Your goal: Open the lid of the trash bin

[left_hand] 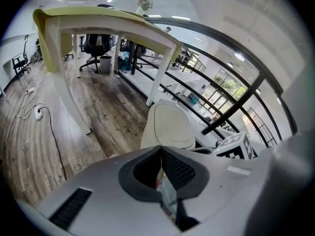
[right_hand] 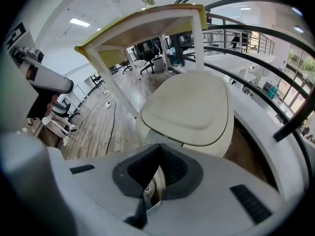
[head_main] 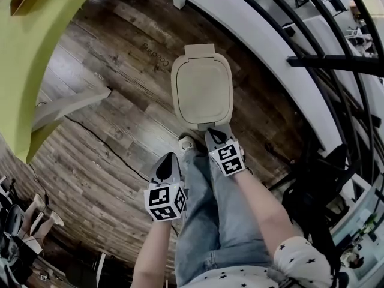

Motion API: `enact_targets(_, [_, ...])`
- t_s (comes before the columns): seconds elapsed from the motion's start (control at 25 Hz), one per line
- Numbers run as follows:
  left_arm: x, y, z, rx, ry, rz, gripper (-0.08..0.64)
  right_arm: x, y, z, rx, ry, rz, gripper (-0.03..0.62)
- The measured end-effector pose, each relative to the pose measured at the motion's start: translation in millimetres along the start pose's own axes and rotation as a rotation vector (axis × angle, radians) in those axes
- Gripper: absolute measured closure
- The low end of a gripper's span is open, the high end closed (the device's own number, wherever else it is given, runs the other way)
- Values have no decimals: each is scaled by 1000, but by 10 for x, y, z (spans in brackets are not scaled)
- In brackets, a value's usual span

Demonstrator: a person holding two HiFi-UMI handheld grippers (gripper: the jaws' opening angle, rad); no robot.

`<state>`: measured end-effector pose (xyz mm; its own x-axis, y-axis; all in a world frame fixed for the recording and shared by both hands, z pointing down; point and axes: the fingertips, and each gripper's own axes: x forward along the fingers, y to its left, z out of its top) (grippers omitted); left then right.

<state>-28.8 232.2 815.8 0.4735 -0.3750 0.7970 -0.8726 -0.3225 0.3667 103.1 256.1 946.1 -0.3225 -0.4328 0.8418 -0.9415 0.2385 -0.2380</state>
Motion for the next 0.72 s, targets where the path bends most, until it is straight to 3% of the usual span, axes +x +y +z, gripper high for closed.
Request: enact_targets(0.72, [-62, 32, -206, -1, 22, 22, 545, 26, 18, -29, 34, 7, -48, 598])
